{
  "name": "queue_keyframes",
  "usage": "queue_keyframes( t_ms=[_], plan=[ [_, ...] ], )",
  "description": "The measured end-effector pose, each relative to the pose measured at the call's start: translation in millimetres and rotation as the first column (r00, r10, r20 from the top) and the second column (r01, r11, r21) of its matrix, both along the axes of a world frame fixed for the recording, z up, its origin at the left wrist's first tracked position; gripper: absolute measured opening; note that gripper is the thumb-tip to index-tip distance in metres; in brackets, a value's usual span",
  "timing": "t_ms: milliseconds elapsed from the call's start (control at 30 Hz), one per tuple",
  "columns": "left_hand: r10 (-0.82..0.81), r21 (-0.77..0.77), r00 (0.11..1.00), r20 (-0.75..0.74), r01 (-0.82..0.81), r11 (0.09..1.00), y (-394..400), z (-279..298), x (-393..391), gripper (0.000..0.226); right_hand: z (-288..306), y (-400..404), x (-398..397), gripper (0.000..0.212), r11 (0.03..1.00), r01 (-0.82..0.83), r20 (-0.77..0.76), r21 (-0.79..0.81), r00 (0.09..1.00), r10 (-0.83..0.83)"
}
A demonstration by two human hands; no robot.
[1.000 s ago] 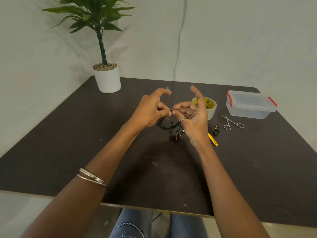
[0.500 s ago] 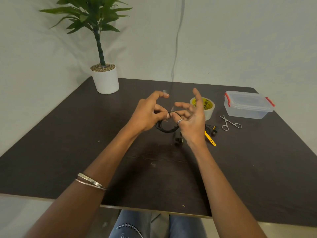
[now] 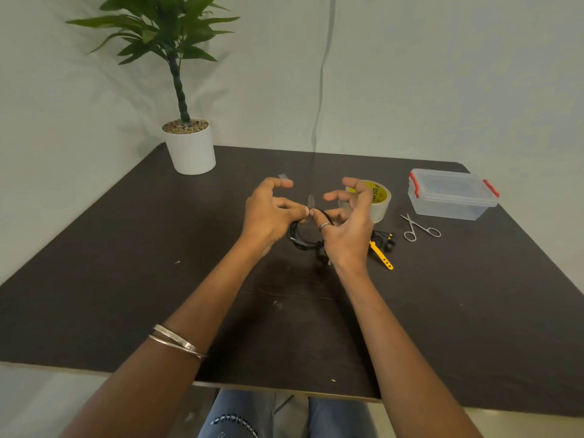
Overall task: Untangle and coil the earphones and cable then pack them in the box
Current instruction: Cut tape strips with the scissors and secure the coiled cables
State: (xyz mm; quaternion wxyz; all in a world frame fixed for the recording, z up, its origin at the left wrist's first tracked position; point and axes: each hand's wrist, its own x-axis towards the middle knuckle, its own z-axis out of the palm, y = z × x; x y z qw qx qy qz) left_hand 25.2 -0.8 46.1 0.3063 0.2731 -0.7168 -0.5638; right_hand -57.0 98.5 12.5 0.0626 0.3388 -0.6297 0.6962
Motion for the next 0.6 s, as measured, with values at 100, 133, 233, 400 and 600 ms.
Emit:
queue_keyframes(
  t_ms=[100, 133, 233, 400, 600],
  plan=[
    [0.056, 0.117, 0.998, -0.014, -0.054, 0.992, 1, 0, -5, 0.049, 2, 2, 0, 0.064, 0.999, -0.046, -0.033, -0.025, 0.998, 0.045],
    [0.066, 0.132, 0.998, -0.009, -0.065, 0.989, 1, 1, -6, 0.049, 2, 3, 0, 0.063, 0.998, -0.056, -0.051, -0.019, 0.997, 0.055],
    [0.056, 0.118, 0.998, 0.014, -0.057, 0.991, -1, 3, -6, 0.048, 1, 4, 0, 0.056, 0.998, -0.06, -0.131, 0.024, 0.989, 0.062],
    [0.024, 0.0, 1.0, 0.018, -0.024, 1.0, 0, 5, -1, 0.046, 2, 4, -2, 0.056, 0.994, -0.048, -0.2, 0.095, 0.978, 0.066],
    [-0.013, -0.226, 1.0, 0.016, 0.016, 0.974, -3, 1, 6, 0.037, 2, 4, -1, 0.065, 0.991, -0.059, -0.195, 0.12, 0.977, 0.082]
  ],
)
